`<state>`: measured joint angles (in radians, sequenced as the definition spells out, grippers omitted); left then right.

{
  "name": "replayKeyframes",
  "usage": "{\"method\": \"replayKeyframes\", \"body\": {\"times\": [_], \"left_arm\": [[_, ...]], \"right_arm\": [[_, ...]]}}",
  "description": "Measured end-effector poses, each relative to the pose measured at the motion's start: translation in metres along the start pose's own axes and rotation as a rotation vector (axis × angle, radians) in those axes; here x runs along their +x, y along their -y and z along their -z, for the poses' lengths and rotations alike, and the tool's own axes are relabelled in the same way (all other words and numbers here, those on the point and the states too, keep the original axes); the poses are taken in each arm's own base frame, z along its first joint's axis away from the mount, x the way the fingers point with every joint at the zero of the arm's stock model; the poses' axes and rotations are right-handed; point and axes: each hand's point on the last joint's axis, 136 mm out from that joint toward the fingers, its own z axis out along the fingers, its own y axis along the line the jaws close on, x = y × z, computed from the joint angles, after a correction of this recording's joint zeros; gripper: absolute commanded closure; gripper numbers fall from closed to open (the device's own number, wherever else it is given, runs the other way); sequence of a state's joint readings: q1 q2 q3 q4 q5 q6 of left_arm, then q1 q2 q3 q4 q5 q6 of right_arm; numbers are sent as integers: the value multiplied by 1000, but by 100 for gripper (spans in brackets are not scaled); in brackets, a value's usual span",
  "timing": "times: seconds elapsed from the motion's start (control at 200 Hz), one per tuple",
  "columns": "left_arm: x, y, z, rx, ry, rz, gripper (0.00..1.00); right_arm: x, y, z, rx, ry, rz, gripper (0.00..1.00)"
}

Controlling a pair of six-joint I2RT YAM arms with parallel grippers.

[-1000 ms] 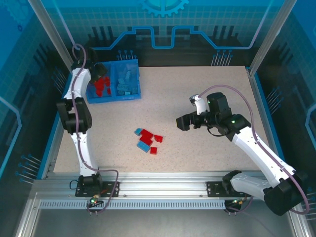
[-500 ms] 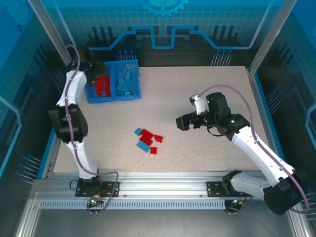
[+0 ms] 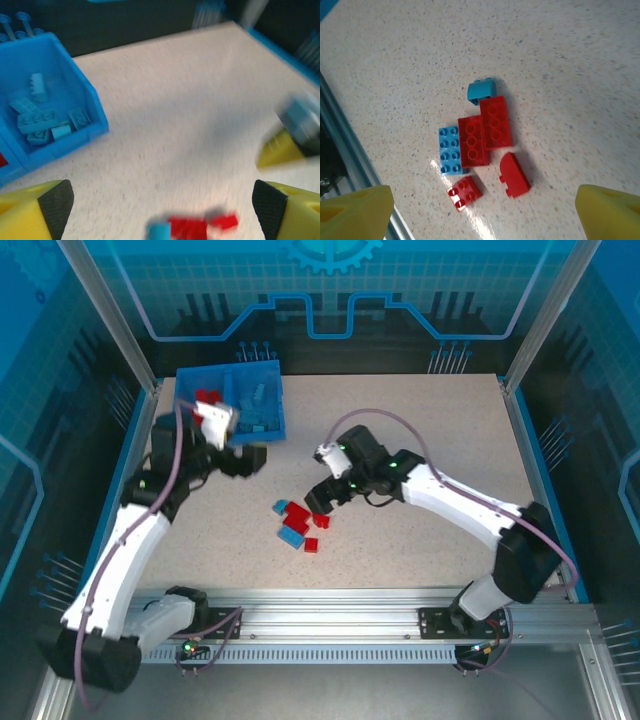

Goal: Sort the legos into containers by color

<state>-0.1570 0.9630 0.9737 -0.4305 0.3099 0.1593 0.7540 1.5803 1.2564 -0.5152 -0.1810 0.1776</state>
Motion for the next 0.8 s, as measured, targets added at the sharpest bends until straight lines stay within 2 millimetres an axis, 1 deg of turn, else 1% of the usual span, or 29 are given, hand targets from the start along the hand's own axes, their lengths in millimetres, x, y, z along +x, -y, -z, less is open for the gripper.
{"method": "replayKeyframes", "body": {"times": [0.105, 0.165, 0.215, 0.335, 0.5, 0.59, 0.65, 0.73, 0.8], "left_arm": [[49, 22, 11, 70, -30, -168, 1], [68, 29, 20, 86, -30, -256, 1], [78, 33, 27, 92, -25, -323, 1], [95, 40, 38, 100, -13, -444, 1], [122, 35, 31, 98, -68, -492, 1], [132, 29, 26, 71, -85, -492, 1], [134, 23, 23, 40, -81, -495, 1], [134, 15, 19, -2, -73, -496, 1], [131, 9, 18, -38, -64, -496, 1]], "right_arm": [[-3, -3, -32, 7, -55, 28, 9], [-4, -6, -51, 7, -82, 47, 9], [-6, -7, -66, 16, -100, 66, 10], [-9, -10, -101, 43, -141, 121, 12], [-10, -9, -146, 83, -190, 191, 21], [-8, -6, -165, 101, -213, 216, 30], [-6, -2, -175, 114, -230, 224, 39], [-5, 3, -183, 137, -247, 235, 49], [-3, 7, -185, 157, -257, 236, 60]]}}
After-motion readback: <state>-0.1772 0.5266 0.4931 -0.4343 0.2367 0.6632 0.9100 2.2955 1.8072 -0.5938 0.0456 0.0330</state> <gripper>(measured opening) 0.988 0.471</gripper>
